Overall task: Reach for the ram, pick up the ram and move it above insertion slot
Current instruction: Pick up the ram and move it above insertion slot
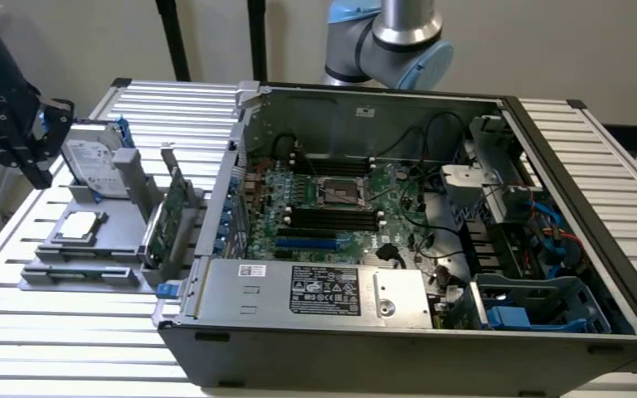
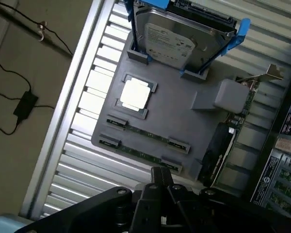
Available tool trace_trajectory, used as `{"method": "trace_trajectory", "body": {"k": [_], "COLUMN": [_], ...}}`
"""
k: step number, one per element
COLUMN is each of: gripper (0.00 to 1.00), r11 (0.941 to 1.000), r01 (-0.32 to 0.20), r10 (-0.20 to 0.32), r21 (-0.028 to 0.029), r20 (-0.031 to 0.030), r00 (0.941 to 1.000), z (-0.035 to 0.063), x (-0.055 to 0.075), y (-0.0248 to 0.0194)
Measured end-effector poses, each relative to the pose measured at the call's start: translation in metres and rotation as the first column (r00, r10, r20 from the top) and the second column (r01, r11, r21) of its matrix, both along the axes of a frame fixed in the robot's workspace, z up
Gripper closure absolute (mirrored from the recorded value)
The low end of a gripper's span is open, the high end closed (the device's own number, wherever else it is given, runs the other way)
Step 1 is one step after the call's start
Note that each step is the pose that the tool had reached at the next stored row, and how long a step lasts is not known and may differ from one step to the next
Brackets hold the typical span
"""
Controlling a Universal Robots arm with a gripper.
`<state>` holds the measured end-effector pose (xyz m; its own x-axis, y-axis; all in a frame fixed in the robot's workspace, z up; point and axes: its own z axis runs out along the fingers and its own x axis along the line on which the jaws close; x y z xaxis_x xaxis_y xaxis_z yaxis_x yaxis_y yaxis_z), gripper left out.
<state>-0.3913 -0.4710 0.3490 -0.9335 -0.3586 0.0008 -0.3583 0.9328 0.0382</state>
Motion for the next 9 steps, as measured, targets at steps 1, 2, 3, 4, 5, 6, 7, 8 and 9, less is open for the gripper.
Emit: {"method": "trace_trajectory", "body": {"k": [1, 2, 3, 4, 5, 6, 7, 8, 9], "gripper": [0.89, 0.89, 0.89, 0.89, 0.89, 0.89, 0.89, 0.89, 0.89], "r11": [0.9998, 0.9993, 0.9985, 0.9973, 0.9958, 0.994, 0.9919, 0.9894, 0.9864], "r01": [-0.018, -0.037, -0.055, -0.074, -0.091, -0.109, -0.127, -0.145, -0.164], "r10": [0.018, 0.037, 0.055, 0.074, 0.091, 0.109, 0.127, 0.145, 0.164], "r21": [0.0, 0.0, -0.0001, 0.0, 0.0, 0.0, 0.0, 0.0, 0.0], "r20": [0.0, 0.0, 0.0, 0.0001, 0.0, 0.0, 0.0, 0.0, 0.0], "r00": [0.9998, 0.9993, 0.9985, 0.9973, 0.9958, 0.994, 0.9919, 0.9894, 0.9864], "z": [0.0, 0.0, 0.0, 0.0, 0.0, 0.0, 0.0, 0.0, 0.0], "x": [0.0, 0.0, 0.0, 0.0, 0.0, 0.0, 0.0, 0.0, 0.0], "y": [0.0, 0.0, 0.0, 0.0, 0.0, 0.0, 0.0, 0.0, 0.0]}}
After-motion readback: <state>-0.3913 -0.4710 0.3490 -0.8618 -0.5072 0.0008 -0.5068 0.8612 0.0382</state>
